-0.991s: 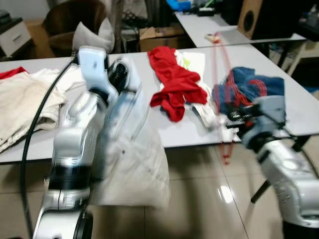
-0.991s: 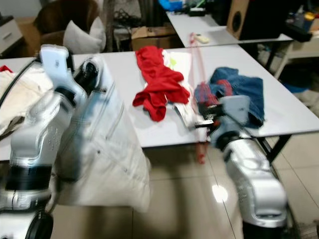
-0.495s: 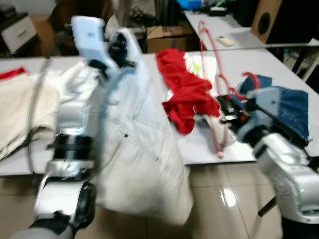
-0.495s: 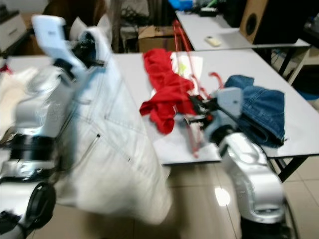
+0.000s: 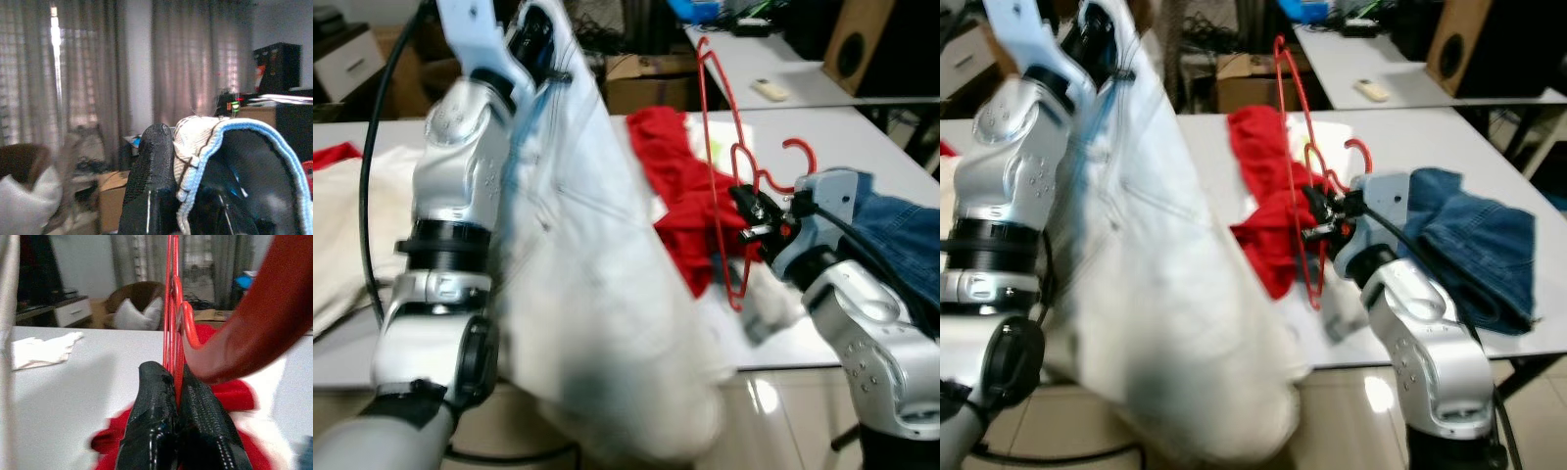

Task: Hang hanger

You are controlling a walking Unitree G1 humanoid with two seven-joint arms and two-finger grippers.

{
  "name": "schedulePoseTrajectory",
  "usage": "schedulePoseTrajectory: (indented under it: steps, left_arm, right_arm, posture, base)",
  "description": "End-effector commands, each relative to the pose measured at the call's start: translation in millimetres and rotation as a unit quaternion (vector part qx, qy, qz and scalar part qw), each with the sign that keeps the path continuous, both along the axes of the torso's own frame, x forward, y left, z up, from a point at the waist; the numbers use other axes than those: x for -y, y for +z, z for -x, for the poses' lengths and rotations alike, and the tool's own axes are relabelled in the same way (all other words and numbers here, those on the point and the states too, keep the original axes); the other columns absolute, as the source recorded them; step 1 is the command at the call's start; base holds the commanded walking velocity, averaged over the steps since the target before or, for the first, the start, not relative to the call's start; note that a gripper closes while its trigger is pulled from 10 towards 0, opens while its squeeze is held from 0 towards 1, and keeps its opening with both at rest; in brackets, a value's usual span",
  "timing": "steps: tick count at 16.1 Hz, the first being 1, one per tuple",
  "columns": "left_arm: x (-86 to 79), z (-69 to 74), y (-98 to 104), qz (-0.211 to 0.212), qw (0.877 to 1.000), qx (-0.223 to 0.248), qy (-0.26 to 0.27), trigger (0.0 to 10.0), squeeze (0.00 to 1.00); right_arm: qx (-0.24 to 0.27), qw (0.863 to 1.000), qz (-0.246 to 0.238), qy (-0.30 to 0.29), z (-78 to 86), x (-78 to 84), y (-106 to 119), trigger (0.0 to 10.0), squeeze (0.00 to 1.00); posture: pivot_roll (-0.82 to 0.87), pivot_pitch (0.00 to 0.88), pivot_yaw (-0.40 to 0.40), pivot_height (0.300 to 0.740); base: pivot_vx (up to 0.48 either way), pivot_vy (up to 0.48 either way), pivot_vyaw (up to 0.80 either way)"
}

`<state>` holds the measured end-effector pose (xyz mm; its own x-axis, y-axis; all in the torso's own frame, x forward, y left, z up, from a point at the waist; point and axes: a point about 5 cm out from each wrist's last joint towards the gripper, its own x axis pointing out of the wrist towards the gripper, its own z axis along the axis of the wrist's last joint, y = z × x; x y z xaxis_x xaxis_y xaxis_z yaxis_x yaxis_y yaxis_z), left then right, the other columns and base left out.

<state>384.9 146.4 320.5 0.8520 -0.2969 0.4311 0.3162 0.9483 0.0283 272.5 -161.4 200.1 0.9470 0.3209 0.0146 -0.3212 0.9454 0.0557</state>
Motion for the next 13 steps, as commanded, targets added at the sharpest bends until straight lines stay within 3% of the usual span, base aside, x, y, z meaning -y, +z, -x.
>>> schedulePoseTrajectory:
  steps: [1, 6, 10, 12, 13]
  left_arm:
    - [-2.0, 1.7, 16.2, -0.001, 0.999, 0.032, 0.006, 10.0, 0.00]
    - [5.8, -11.0, 33.3, -0.017, 0.999, 0.051, -0.003, 10.0, 0.00]
    - [8.7, -22.4, 58.9, -0.039, 0.997, 0.060, 0.012, 10.0, 0.00]
    - [9.2, -21.4, 88.1, -0.044, 0.995, 0.084, 0.038, 10.0, 0.00]
    - [11.6, -8.3, 130.0, -0.023, 0.989, 0.144, 0.035, 10.0, 0.00]
  right_arm:
    - [0.008, 1.000, -0.002, 0.003, 0.6, -1.8, 5.1, 10.0, 0.00]
    - [0.007, 1.000, -0.001, 0.004, -1.9, -3.1, 3.7, 10.0, 0.00]
    - [0.015, 1.000, -0.001, -0.003, -5.5, -1.0, 5.7, 10.0, 0.00]
    - [0.022, 1.000, 0.000, -0.007, -8.2, -0.1, 7.9, 10.0, 0.00]
    - [0.033, 0.999, -0.002, -0.012, -9.6, 1.5, 12.2, 10.0, 0.00]
  posture:
    - [0.00, 0.000, 0.043, 0.740]
    - [0.00, 0.000, 0.032, 0.740]
    - [-0.01, 0.000, 0.038, 0.740]
    - [-0.02, 0.000, 0.042, 0.740]
    - [-0.03, 0.000, 0.057, 0.740]
  base:
    - [0.428, 0.000, 0.00]
    - [0.429, 0.000, 0.00]
    - [0.429, 0.000, 0.00]
    - [0.429, 0.000, 0.00]
    - [0.307, 0.000, 0.00]
